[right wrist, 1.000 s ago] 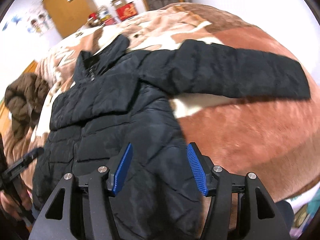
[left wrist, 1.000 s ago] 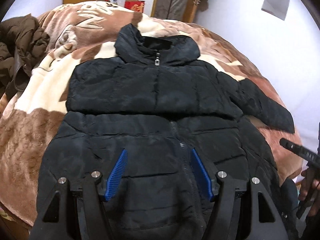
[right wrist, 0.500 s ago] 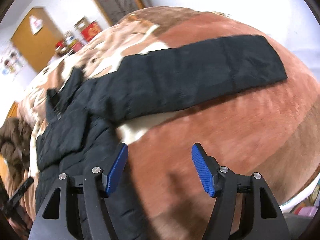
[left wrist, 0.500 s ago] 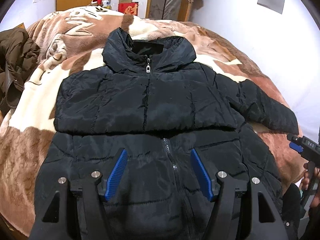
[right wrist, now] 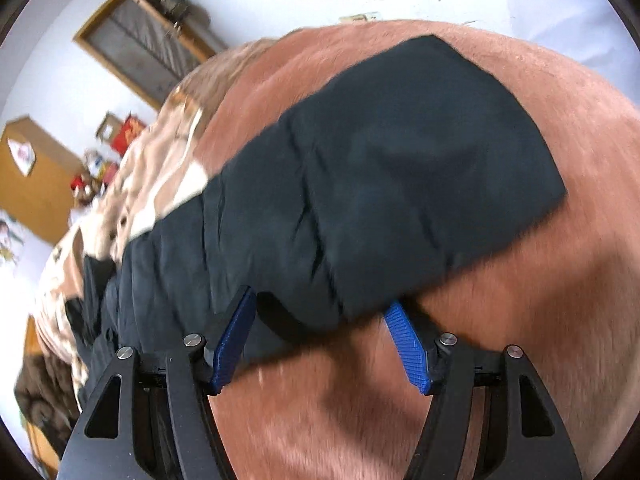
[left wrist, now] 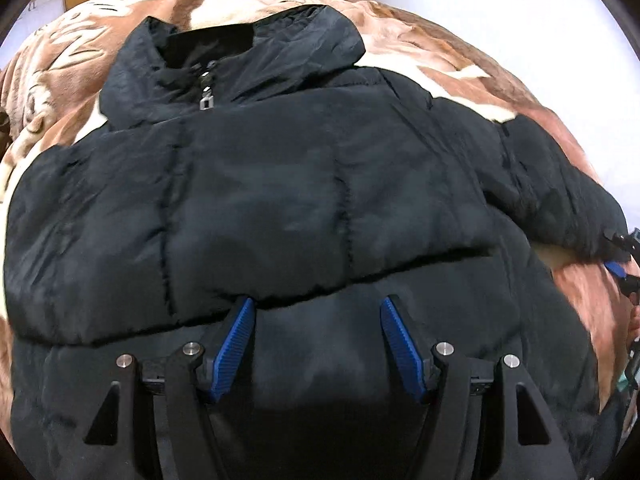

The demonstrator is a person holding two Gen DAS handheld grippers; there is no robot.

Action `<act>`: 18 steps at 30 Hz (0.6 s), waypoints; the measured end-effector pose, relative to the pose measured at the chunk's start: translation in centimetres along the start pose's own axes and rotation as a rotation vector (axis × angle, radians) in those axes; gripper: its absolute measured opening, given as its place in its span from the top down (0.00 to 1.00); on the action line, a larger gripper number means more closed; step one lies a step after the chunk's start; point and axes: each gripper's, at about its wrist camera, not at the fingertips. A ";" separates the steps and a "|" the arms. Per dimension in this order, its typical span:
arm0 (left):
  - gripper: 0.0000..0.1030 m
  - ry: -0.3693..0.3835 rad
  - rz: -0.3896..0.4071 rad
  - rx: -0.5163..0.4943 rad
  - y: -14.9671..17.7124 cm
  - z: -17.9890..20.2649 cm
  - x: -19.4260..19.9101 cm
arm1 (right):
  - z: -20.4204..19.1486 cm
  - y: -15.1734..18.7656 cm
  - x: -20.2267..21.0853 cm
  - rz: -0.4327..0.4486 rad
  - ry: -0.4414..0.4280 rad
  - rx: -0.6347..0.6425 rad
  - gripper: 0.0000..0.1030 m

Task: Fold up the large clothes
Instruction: 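Grasp the other sleeve cuff with the right tool and lift it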

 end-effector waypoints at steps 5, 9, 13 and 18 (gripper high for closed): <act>0.34 0.004 0.006 0.020 -1.5 -0.1 -0.8 | 0.9 -0.7 0.1 0.051 -0.057 -0.098 0.35; 0.34 0.066 0.007 0.027 -0.1 -0.1 0.8 | 1.4 0.8 0.8 0.088 -0.094 -0.161 0.35; 0.34 0.092 0.017 0.038 1.4 -0.1 2.8 | 1.4 -0.3 -0.1 0.095 -0.080 -0.165 0.35; 0.34 0.081 0.067 0.015 1.3 0.1 5.3 | 2.2 -2.3 -0.6 0.116 -0.048 -0.240 0.35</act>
Point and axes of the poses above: each gripper's, at about its wrist camera, not at the fingertips, and x roughly against the way its jaws point, z to its right, y to its underside, and after that the axes turned 6 degrees about y, right-handed
